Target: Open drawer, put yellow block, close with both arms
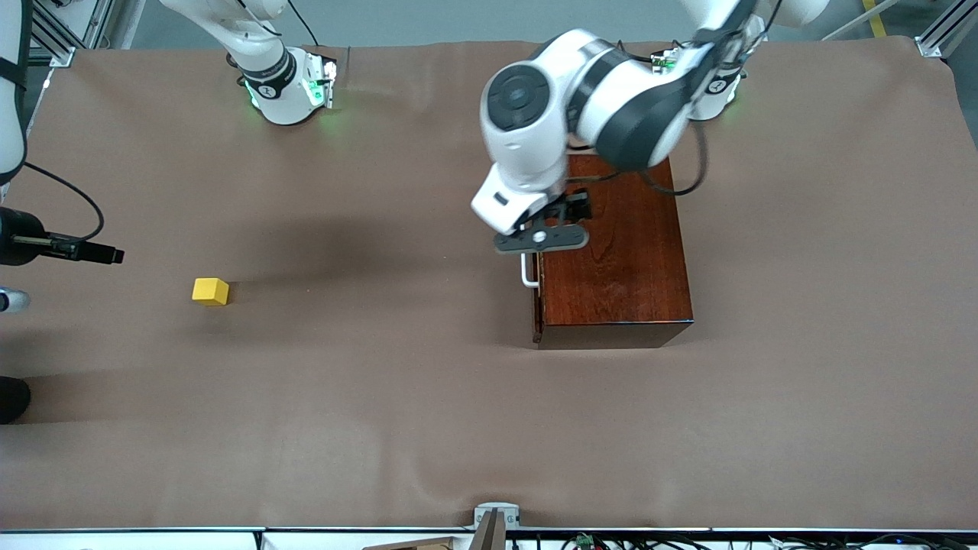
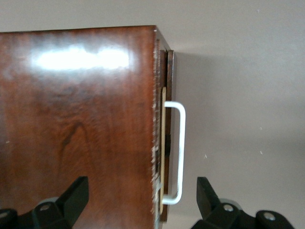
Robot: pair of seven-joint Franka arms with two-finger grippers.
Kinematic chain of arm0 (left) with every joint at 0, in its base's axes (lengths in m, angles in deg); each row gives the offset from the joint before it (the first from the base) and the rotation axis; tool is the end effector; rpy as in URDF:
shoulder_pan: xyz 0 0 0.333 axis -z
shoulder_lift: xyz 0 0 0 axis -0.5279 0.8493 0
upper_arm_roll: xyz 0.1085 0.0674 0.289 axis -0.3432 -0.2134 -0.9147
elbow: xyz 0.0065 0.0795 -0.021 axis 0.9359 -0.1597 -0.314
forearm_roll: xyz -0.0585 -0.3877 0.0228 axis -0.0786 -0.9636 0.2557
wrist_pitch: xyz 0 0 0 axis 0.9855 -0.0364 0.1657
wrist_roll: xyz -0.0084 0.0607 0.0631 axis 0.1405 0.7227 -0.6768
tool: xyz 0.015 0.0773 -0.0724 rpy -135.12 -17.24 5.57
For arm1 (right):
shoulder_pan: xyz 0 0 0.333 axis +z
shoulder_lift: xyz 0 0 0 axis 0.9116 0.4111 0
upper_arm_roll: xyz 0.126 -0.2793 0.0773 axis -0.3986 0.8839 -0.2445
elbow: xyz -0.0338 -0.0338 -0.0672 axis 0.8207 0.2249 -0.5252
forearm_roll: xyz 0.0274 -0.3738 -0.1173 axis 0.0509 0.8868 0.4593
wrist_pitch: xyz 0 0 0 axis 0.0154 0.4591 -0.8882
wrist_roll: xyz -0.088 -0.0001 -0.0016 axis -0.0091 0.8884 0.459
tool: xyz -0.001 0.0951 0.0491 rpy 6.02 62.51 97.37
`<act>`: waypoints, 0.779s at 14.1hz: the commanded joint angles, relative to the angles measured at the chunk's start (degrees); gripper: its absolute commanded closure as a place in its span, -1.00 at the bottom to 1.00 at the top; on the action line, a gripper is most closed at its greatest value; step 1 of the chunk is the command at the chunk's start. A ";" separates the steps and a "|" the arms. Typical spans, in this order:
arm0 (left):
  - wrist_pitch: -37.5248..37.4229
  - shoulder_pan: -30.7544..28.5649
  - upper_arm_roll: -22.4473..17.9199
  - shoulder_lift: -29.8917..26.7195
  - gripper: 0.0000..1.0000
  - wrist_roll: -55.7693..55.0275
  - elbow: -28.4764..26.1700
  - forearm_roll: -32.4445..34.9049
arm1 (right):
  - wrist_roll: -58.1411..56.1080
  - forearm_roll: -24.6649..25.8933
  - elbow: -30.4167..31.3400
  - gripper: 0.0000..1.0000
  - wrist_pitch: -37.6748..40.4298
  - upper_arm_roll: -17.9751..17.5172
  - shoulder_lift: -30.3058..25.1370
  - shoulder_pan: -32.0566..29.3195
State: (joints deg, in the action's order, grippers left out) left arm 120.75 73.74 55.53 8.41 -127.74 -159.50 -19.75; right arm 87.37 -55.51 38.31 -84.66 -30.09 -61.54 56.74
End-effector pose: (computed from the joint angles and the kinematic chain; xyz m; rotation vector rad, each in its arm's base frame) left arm 0.5039 -0.4872 0.4399 -2.9446 -0.0363 0.0378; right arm 0.5988 -0.1188 0.4949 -3.0690 0.3615 0.3733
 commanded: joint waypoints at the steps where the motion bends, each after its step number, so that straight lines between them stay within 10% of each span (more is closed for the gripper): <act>1: -0.25 7.94 -7.27 5.53 -1.00 -3.02 4.88 1.31 | -0.06 -4.22 -0.75 -1.00 -1.02 -0.86 1.95 -3.66; 11: 5.20 11.03 -8.08 10.55 -1.00 -5.66 4.71 1.39 | 3.54 -4.68 3.56 -1.00 0.48 -0.86 1.95 -2.44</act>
State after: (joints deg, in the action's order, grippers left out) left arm 125.83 83.31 48.32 17.22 -133.09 -156.67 -19.71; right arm 89.49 -59.76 40.74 -84.51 -30.74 -59.24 54.03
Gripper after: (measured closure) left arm 0.000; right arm 0.000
